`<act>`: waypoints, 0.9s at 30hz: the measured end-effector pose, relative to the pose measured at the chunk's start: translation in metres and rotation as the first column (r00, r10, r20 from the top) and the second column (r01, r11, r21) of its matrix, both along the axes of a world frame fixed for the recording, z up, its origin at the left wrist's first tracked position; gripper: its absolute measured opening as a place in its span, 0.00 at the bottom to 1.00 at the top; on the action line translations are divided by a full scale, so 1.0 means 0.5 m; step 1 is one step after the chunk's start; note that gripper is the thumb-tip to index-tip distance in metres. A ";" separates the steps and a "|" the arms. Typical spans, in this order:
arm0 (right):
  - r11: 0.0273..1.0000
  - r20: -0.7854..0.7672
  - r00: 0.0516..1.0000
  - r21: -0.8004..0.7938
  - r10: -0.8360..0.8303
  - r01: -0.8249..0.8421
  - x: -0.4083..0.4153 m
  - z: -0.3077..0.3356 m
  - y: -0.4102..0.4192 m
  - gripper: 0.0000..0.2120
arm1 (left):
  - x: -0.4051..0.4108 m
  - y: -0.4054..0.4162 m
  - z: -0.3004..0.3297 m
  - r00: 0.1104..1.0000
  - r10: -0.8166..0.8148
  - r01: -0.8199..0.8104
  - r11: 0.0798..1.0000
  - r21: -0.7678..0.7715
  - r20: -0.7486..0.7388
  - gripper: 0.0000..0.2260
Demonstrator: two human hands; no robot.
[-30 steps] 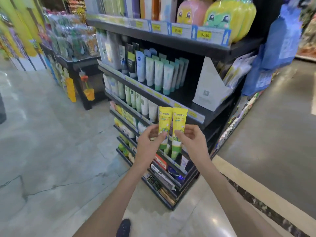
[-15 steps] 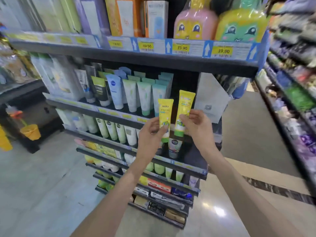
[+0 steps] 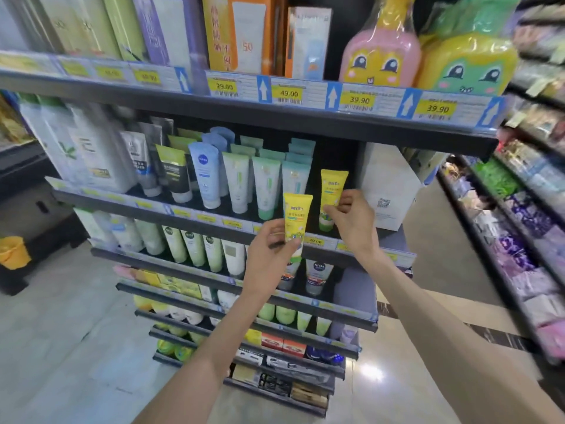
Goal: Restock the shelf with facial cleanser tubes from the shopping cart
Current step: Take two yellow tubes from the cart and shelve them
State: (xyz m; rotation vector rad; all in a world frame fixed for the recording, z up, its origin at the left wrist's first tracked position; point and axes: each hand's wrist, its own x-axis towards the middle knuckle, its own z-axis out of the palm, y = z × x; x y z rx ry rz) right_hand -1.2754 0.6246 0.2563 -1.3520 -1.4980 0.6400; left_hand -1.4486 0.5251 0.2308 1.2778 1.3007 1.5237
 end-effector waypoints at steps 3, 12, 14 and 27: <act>1.000 0.041 0.999 -0.011 -0.018 0.018 -0.001 -0.005 0.014 0.13 | -0.007 0.005 -0.008 1.000 -0.003 0.003 1.000 0.000 0.014 0.15; 0.997 0.158 0.985 -0.028 -0.062 0.067 -0.025 0.008 0.056 0.15 | -0.005 0.008 -0.017 0.998 0.003 -0.002 1.000 -0.012 0.061 0.16; 0.996 0.172 0.982 -0.027 -0.083 0.089 -0.029 0.008 0.062 0.14 | -0.005 0.007 -0.018 0.998 0.005 -0.004 1.000 -0.012 0.066 0.16; 0.999 -0.033 0.999 0.041 0.031 -0.029 -0.008 0.033 -0.042 0.19 | 0.004 -0.004 -0.003 0.998 -0.018 0.017 1.000 0.025 0.058 0.16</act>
